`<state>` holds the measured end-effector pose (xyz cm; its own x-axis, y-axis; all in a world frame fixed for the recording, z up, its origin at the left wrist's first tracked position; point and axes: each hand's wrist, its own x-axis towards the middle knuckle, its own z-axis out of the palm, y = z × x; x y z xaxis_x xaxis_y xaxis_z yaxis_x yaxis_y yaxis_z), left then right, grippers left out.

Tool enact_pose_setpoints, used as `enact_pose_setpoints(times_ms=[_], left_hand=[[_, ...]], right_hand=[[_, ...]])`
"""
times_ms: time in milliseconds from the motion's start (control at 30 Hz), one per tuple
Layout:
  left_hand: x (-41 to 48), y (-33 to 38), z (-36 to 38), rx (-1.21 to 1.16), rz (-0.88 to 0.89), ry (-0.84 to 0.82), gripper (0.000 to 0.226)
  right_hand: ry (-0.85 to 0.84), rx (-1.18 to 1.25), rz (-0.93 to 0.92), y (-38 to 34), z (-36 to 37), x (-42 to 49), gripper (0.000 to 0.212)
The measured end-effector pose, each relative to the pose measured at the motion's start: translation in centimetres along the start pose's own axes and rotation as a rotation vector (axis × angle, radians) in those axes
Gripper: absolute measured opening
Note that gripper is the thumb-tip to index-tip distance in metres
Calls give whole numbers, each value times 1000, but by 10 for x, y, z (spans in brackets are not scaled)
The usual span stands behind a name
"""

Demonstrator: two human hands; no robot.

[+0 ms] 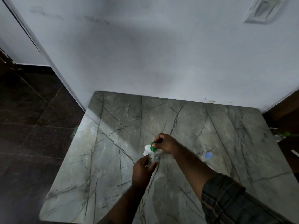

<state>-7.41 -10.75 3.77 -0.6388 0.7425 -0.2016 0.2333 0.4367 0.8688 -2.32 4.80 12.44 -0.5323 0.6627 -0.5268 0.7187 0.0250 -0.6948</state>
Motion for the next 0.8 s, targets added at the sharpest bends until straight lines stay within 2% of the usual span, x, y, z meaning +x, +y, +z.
enact_pose_setpoints(times_ms=[200, 400, 800], left_hand=[[1, -5, 0, 1, 14, -19, 26], [2, -2, -3, -4, 36, -12, 32], [2, -2, -2, -14, 40, -18, 31]], right_hand=[[8, -77, -25, 2, 2, 2, 23], [-10, -122, -37, 0, -1, 5, 21], [13, -146, -53, 5, 0, 9, 21]])
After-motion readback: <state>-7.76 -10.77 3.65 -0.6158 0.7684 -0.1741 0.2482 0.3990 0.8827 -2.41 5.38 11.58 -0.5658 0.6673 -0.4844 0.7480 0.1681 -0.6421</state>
